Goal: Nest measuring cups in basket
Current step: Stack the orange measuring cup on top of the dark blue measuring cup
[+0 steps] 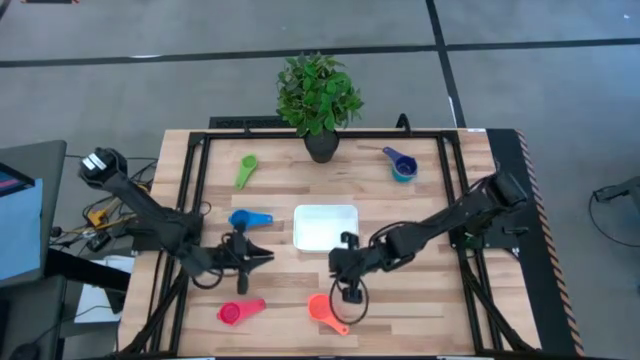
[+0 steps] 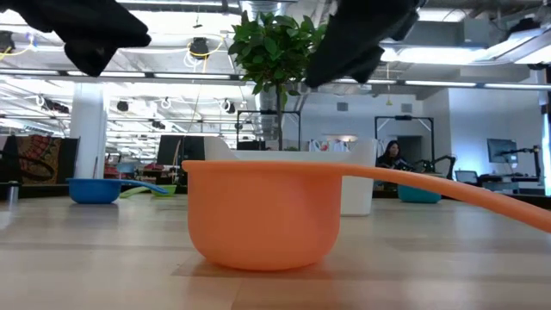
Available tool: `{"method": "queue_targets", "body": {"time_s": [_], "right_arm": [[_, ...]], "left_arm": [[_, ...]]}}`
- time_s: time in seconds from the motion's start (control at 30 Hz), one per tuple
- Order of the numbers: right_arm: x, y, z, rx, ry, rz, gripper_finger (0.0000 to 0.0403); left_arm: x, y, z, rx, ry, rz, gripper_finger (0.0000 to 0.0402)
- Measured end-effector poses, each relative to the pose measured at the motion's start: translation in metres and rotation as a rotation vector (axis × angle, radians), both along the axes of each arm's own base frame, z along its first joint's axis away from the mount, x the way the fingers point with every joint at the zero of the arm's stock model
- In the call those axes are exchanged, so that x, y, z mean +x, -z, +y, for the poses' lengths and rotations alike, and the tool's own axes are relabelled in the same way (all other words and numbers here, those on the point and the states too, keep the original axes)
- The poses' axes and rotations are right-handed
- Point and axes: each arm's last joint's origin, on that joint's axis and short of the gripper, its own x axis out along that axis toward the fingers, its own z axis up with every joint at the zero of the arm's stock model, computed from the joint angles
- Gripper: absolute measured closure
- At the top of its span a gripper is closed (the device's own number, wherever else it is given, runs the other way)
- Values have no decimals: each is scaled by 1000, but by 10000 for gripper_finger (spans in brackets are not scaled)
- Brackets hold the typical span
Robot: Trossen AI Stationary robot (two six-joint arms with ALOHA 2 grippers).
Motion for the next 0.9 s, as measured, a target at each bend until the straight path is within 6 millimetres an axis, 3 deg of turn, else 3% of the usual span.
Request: {"method": "queue_targets", "body": {"time_s": [0.27,0.43,0.63,0.7,0.9], "right_arm": [[35,17,16,-69,-58,40,221],[48,28,31,-94,-109,63,192],[47,41,49,-78,-142,89,200],[41,47,49,-90,-128,159,211],[47,67,52,-31,-80,203,251]], "left_arm": [[22,10,-18,59,-45,68,358],[26,24,-22,21,-68,99,358],[32,36,-28,-14,-62,105,358],[33,39,-29,-18,-56,112,358],[35,41,-31,-34,-48,105,358]]}}
